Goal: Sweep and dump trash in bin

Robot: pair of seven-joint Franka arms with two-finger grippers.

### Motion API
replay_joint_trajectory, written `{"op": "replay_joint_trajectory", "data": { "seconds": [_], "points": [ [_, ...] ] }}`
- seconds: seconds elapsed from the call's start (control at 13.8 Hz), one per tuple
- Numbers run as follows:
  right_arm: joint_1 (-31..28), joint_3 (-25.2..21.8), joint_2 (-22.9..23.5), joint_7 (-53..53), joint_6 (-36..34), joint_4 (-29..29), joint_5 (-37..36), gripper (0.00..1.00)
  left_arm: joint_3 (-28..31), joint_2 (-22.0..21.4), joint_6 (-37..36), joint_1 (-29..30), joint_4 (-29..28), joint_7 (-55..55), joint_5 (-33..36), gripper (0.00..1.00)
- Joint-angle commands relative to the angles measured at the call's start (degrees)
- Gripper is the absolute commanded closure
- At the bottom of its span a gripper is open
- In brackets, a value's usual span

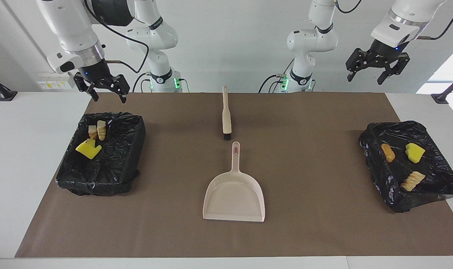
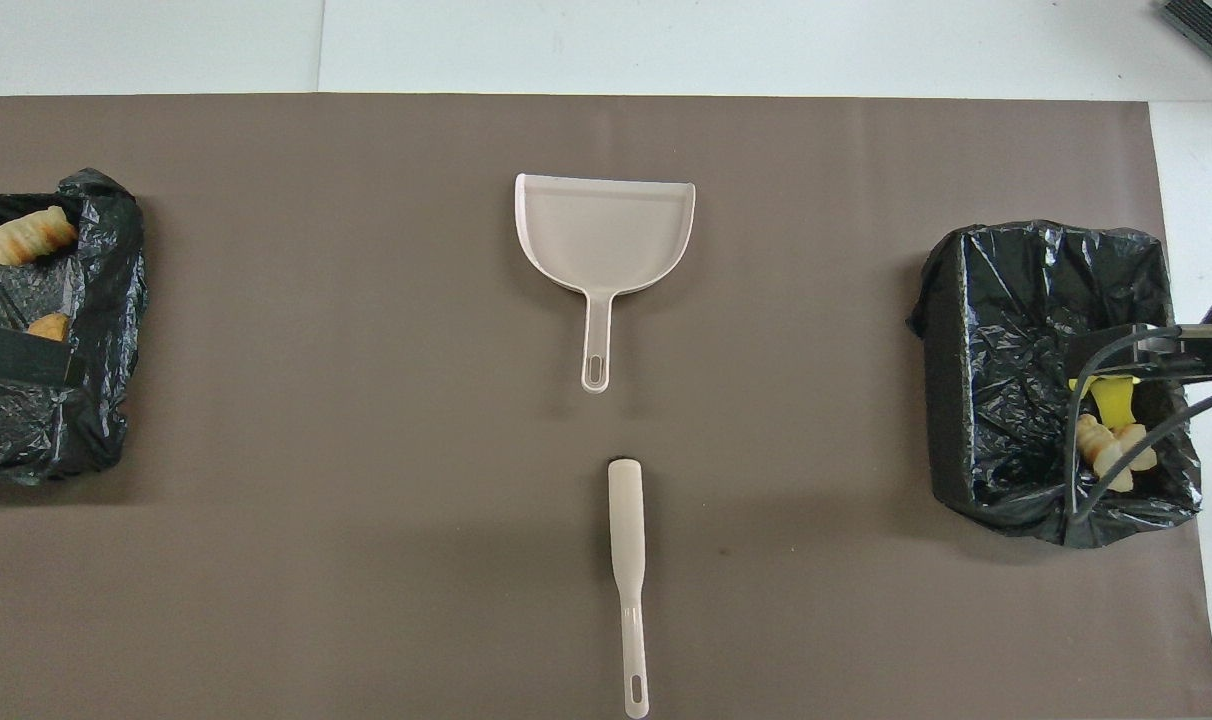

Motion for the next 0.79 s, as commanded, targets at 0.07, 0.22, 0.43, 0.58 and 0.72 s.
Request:
{"op": "replay_joint_trajectory", "data": {
  "seconds": [0.07, 0.22, 0.43, 0.58, 0.72],
  "points": [
    [0.29, -0.23, 0.39, -0.04, -0.72, 0.92, -0.03, 0.00, -0.79, 1.83, -1.96, 1.03, 2.82, 0.85, 1.06, 0.00],
    [0.29, -0.23, 0.39, 0.05, -0.72, 0.92, -0.03, 0.00, -0.44, 1.83, -1.69, 0.33, 2.82, 0.77, 1.06, 0.00],
    [0.29, -0.23, 0.39, -0.04, -0.72, 0.92, -0.03, 0.00, -0.17, 1.57, -1.69, -0.12, 2.73, 0.50, 0.98, 0.00],
    [0.29, -0.23, 0.39, -0.04, -0.72, 0.92, -0.03, 0.00, -0.08, 1.48, -1.52, -0.90, 2.73, 0.33, 1.06, 0.00],
    [0.29, -0.23, 0.39, 0.05, -0.72, 0.92, -0.03, 0.00, 0.18, 1.48, -1.43, -1.60, 2.64, 0.33, 1.24, 0.00]
  ]
}}
